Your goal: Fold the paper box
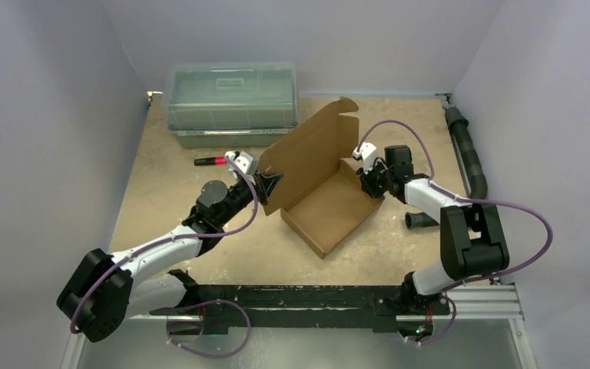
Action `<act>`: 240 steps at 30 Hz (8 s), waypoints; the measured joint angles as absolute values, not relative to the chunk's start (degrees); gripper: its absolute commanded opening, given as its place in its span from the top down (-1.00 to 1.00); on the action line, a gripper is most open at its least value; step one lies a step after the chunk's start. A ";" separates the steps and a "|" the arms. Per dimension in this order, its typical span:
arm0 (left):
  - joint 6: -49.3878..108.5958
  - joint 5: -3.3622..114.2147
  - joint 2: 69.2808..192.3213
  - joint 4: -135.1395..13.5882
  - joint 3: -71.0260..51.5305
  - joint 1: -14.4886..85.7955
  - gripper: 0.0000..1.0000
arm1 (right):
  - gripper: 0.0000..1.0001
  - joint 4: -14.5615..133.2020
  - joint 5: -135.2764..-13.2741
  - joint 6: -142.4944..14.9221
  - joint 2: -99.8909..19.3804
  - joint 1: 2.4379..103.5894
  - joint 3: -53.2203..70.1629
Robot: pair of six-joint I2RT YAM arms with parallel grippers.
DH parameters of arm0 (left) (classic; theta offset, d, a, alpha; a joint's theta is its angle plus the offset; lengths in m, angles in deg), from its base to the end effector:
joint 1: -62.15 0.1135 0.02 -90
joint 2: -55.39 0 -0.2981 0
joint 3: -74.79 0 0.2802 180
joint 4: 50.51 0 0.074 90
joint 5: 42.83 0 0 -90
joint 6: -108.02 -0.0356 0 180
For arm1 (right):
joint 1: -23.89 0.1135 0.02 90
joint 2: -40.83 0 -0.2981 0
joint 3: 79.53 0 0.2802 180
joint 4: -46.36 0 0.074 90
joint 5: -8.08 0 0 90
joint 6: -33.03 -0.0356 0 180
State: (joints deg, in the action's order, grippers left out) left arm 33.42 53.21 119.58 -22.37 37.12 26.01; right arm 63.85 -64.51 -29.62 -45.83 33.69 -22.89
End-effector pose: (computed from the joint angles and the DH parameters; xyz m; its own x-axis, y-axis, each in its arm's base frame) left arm 0.1999 -0.1506 0.2598 -0.1563 -0.2129 -0.9645 0.6534 0.7100 -0.2626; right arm 0.3117 0.0647 0.1913 -0.4793 -0.5277 -0.7013 -0.6550 0.7469 -0.1144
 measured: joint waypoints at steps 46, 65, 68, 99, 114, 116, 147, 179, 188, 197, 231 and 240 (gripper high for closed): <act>33.03 55.55 116.85 -25.38 35.68 25.36 1.00 | 0.35 61.62 -72.40 -29.90 -51.90 39.68 -17.49; 33.47 55.50 114.53 -26.06 35.68 25.25 1.00 | 0.00 59.89 -74.47 -29.99 -50.11 39.26 -17.95; 33.47 55.50 114.51 -26.08 35.68 25.20 1.00 | -0.13 60.66 -73.12 -28.92 -47.77 38.02 -17.95; 33.42 54.94 112.80 -26.15 35.79 24.99 1.00 | -0.14 63.89 -70.36 -27.41 -49.43 36.68 -18.02; 33.44 56.40 112.89 -26.74 34.87 24.99 1.00 | 1.00 59.24 -68.94 -30.97 -48.93 36.84 -17.36; 33.44 56.38 112.93 -26.65 34.78 24.99 1.00 | 0.80 58.74 -69.08 -31.28 -48.93 36.95 -17.36; 21.75 83.17 139.34 -27.66 13.82 36.94 1.00 | -0.98 81.82 -28.86 -18.19 -24.19 13.73 -6.91; 22.06 94.45 144.74 -30.26 10.13 37.49 0.84 | 1.00 74.52 -29.03 -26.05 -43.36 14.65 -1.41; 27.26 80.70 137.46 -35.39 12.05 37.77 -0.55 | 1.00 69.45 -29.97 -27.96 -39.58 14.85 -6.43; 35.28 52.53 113.13 -54.45 14.87 38.03 -0.93 | 1.00 66.36 -30.08 -34.58 -36.78 14.83 -9.71; 64.81 25.32 140.54 -75.94 12.29 38.14 -0.06 | 1.00 62.47 -31.46 -41.18 -35.77 14.83 -11.92; 65.01 23.24 147.60 -75.65 8.60 38.14 0.03 | 1.00 62.50 -31.46 -41.18 -35.77 14.83 -11.92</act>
